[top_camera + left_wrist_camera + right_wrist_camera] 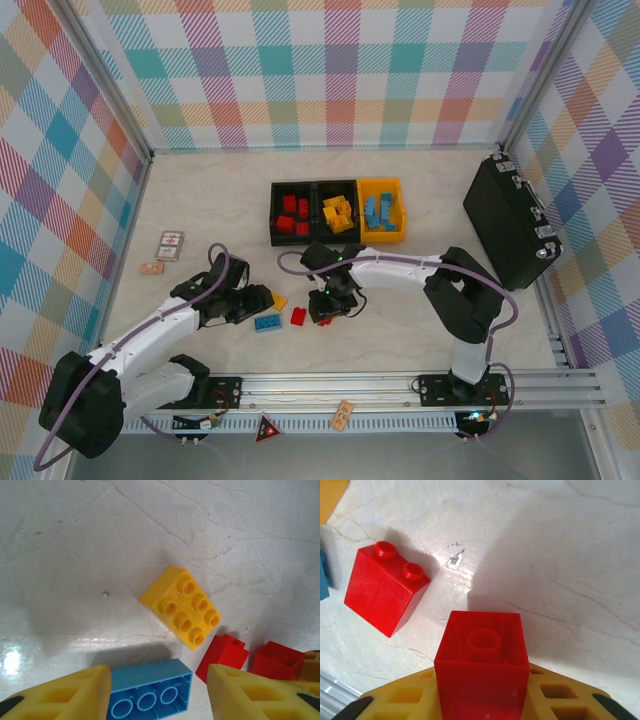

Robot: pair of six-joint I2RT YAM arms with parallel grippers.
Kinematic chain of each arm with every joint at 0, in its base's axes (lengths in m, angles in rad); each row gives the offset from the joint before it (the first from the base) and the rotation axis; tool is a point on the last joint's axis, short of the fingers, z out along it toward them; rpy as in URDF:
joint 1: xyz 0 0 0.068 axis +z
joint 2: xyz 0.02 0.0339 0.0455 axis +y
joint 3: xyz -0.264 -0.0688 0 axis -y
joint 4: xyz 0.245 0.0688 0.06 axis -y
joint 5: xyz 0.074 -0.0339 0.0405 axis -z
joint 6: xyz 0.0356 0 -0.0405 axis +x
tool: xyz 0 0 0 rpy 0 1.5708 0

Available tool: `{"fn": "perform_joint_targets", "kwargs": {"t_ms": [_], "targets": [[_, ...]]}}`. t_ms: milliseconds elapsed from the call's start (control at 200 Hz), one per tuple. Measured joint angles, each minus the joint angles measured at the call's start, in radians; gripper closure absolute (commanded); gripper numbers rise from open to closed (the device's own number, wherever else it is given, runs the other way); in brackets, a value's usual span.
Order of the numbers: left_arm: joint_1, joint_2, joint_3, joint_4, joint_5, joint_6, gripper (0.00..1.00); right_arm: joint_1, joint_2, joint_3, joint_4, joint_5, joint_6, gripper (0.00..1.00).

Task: Sort the legos into containers by color
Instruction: Pick up the lego from the bottom-center of the table, then place the lego in the container.

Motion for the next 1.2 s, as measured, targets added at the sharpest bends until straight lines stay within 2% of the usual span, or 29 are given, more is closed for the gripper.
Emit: {"fn": "perform_joint_targets", "kwargs": {"t_ms": [235, 530, 865, 1200], "targets": [[-0.008, 0.013, 0.013, 0.028, -0.008, -0.011, 0.47, -0.045, -0.048, 0.035, -0.025, 0.05, -0.026, 0.69], [-0.01, 0.045, 0.056, 0.083, -0.034, -0.028, 0.47, -0.132, -0.031, 0.241, -0.024, 0.092, -0.09, 0.69], [-0.009, 0.084, 0.141, 0.106, -0.084, -0.039, 0.47, -0.206, 0.151, 0.492, -0.036, 0.109, -0.133, 0.68], [0.002, 0.172, 0.214, 0.13, -0.103, -0.035, 0.47, -0.23, 0.36, 0.801, -0.093, 0.144, -0.156, 0.66]]}}
